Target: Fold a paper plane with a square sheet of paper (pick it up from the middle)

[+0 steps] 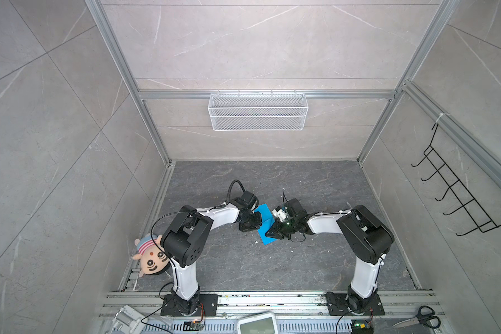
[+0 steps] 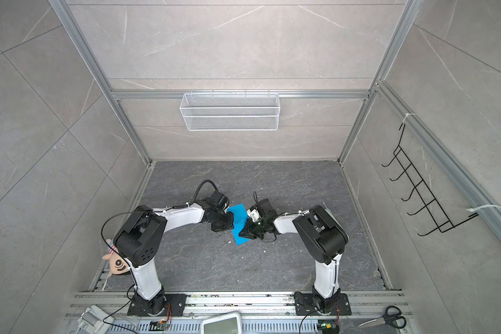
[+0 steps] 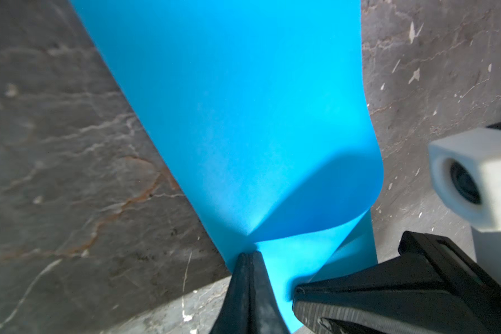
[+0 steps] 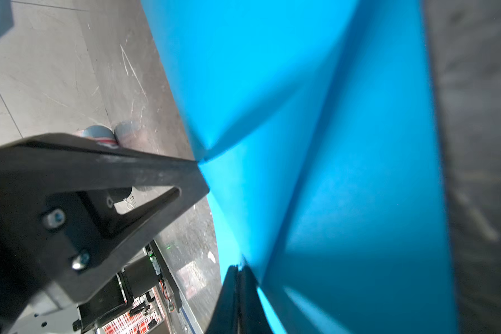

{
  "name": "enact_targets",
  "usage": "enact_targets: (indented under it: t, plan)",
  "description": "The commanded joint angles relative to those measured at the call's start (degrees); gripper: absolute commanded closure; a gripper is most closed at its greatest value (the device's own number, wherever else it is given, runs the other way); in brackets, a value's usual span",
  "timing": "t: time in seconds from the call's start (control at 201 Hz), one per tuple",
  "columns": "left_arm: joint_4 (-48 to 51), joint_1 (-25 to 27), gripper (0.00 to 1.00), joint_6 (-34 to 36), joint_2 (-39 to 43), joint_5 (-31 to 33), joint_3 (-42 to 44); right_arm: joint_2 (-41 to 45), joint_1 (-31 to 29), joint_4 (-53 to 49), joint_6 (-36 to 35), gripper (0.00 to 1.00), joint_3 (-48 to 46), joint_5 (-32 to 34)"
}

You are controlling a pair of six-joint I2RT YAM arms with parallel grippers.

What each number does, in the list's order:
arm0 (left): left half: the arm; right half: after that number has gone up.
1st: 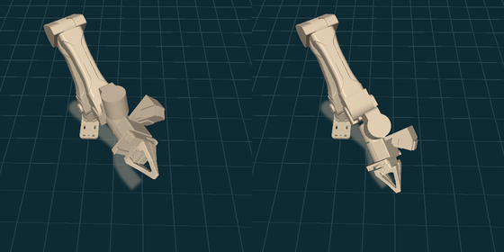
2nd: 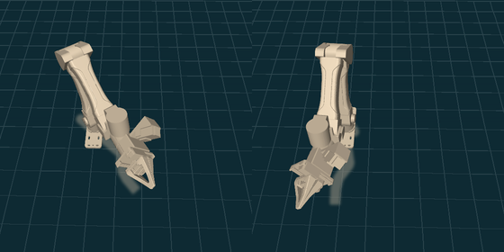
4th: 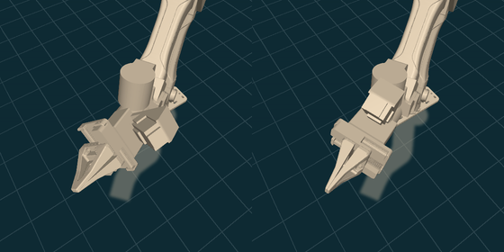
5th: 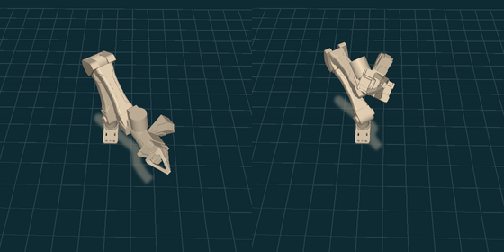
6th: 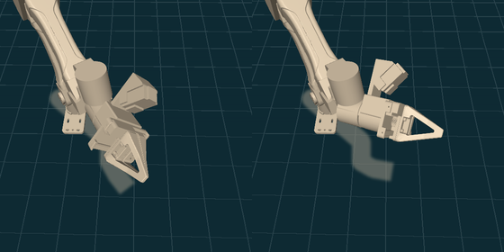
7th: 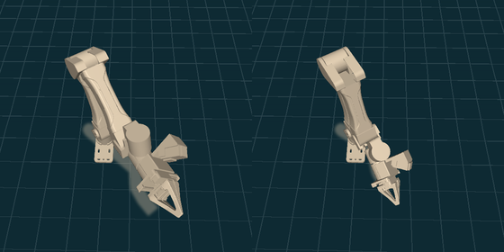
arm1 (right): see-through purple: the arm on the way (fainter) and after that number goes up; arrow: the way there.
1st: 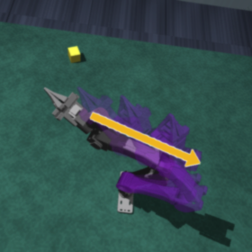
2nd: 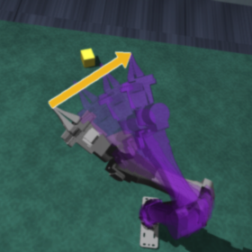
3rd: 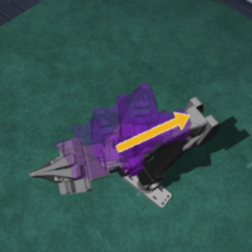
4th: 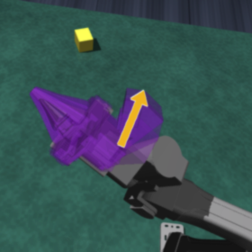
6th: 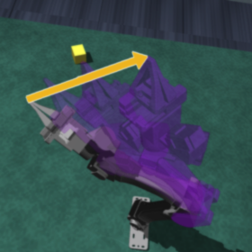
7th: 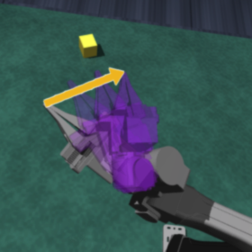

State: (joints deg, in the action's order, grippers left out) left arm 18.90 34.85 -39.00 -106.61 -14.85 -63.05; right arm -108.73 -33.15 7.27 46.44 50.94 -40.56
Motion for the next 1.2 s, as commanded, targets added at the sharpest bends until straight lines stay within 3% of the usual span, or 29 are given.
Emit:
enact_targets:
  t: [0.0, 0.737, 0.906, 1.195]
  plan:
    - [2.4, 0.1, 1.00, 1.2, -2.2, 2.0, -0.9, 1.7, -0.6, -1.0, -1.5, 0.92, -0.5, -1.1]
    - [2.8, 0.1, 1.00, 0.8, -2.3, 2.6, -0.8, 3.6, -3.5, -4.9, -6.2, 0.92, -1.2, 1.8]
    - [2.8, 0.1, 1.00, 1.1, -2.1, 2.6, -0.8, 6.1, -1.9, -5.2, -6.8, 0.91, 1.4, 6.1]
    - [2.7, 0.2, 1.00, 1.2, -2.2, 2.2, -0.9, 0.0, 0.7, -4.9, -6.7, 0.91, 7.1, 7.8]
